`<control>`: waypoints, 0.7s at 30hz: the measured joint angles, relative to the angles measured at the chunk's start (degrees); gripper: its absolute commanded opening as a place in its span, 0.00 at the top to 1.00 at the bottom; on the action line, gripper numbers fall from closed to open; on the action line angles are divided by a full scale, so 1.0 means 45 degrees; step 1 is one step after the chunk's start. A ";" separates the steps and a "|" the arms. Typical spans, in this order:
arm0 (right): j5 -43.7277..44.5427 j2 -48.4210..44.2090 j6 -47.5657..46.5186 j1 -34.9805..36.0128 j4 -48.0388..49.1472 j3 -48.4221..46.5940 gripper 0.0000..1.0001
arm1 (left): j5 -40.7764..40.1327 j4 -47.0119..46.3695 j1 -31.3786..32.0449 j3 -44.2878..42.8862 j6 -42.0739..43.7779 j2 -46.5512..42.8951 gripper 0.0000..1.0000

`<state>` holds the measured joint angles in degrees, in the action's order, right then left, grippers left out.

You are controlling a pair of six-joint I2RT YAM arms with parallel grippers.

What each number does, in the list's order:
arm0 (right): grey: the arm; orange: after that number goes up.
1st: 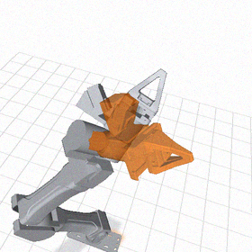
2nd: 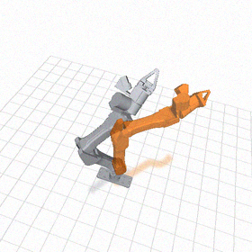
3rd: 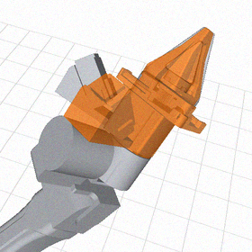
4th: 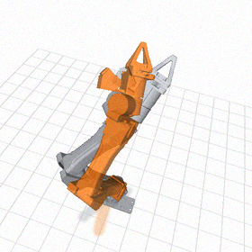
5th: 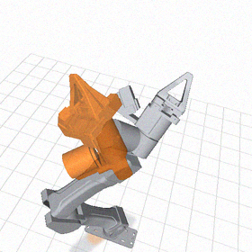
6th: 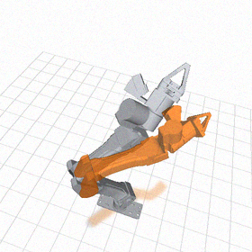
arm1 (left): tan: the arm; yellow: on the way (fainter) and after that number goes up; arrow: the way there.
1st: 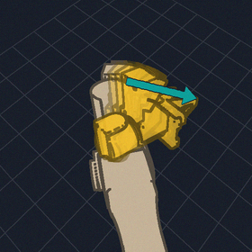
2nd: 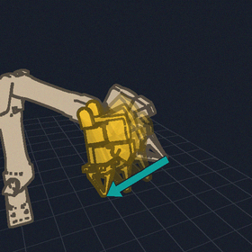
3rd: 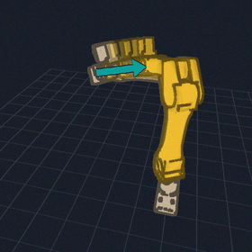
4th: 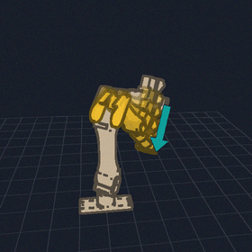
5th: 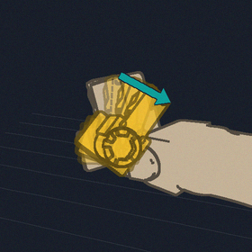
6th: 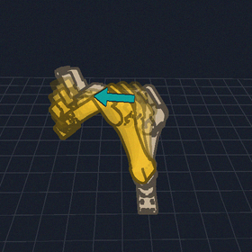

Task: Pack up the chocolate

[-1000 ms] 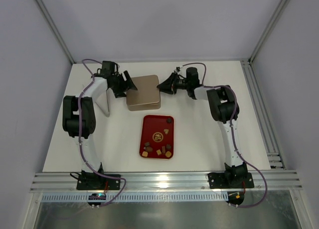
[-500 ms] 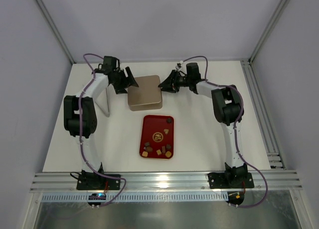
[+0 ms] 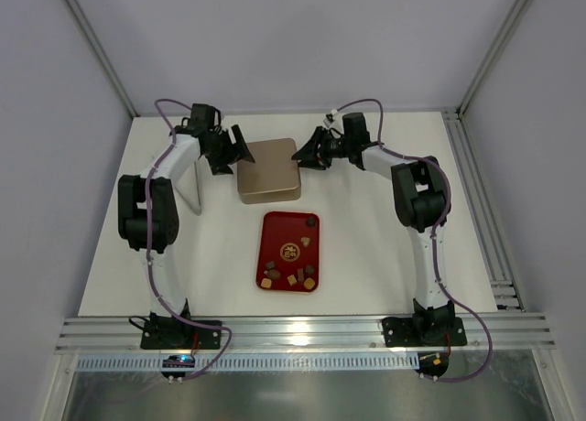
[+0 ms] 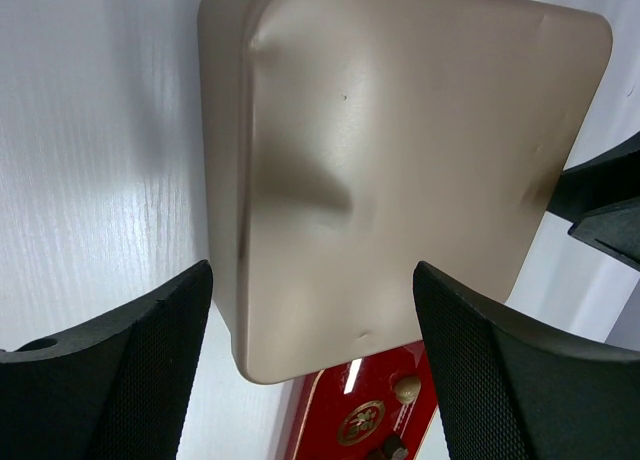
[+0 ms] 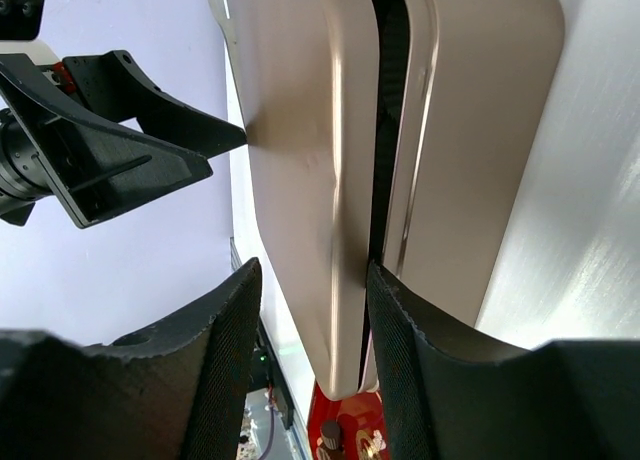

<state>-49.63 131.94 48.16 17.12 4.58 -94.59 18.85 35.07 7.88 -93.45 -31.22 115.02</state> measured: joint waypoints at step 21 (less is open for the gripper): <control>0.0180 -0.0432 0.0374 -0.0559 0.0316 0.0670 0.47 | 0.0602 -0.0175 0.0000 0.0335 0.0024 -0.0005 0.14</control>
<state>-48.82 129.99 49.84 14.61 6.00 -91.57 21.56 34.28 7.88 -91.94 -31.11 115.00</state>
